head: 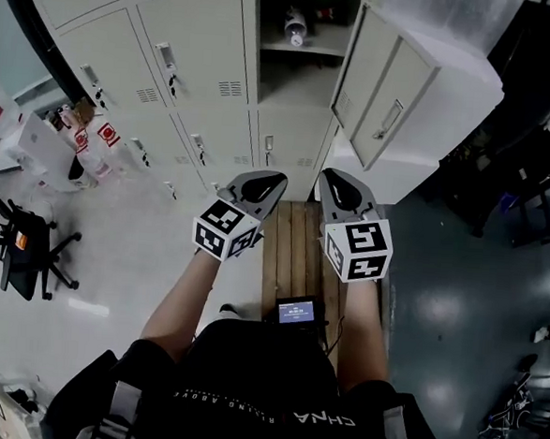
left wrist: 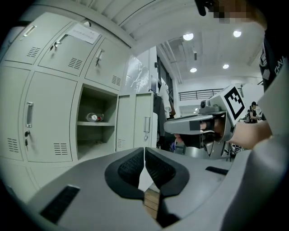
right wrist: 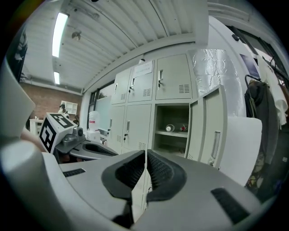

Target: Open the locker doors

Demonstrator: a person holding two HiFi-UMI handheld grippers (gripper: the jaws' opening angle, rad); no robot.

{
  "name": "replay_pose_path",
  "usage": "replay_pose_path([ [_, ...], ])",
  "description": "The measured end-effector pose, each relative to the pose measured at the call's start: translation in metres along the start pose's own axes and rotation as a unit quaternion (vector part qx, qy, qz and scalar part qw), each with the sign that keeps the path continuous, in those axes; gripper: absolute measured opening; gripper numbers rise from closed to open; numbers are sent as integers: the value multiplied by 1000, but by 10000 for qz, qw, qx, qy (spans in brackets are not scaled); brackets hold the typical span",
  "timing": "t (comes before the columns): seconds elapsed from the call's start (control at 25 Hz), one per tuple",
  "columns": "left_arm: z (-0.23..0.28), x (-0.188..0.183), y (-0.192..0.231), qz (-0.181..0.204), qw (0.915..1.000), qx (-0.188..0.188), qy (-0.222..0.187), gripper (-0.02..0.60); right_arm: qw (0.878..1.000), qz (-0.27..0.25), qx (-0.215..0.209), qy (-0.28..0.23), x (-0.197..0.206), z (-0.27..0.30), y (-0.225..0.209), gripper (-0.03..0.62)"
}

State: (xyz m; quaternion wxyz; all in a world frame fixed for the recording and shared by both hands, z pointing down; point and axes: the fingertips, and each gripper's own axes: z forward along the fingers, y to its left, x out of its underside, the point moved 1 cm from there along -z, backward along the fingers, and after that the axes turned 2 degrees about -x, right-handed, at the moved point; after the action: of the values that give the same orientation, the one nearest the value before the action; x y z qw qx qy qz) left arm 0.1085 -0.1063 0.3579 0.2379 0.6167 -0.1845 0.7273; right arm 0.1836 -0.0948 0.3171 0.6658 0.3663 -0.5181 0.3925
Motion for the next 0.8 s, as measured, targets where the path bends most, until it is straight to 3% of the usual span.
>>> replay_pose_path([
  [0.12, -6, -4, -4, 52, 9999, 16, -148, 23, 9999, 115, -82, -49, 0, 4, 9, 40],
  [0.4, -14, -5, 1, -217, 9989, -190, -371, 25, 9999, 137, 1, -23, 1, -1, 10, 40],
  [0.8, 4, -8, -21, -203, 9989, 0, -421, 25, 9999, 17, 96, 51, 5, -13, -3, 40],
])
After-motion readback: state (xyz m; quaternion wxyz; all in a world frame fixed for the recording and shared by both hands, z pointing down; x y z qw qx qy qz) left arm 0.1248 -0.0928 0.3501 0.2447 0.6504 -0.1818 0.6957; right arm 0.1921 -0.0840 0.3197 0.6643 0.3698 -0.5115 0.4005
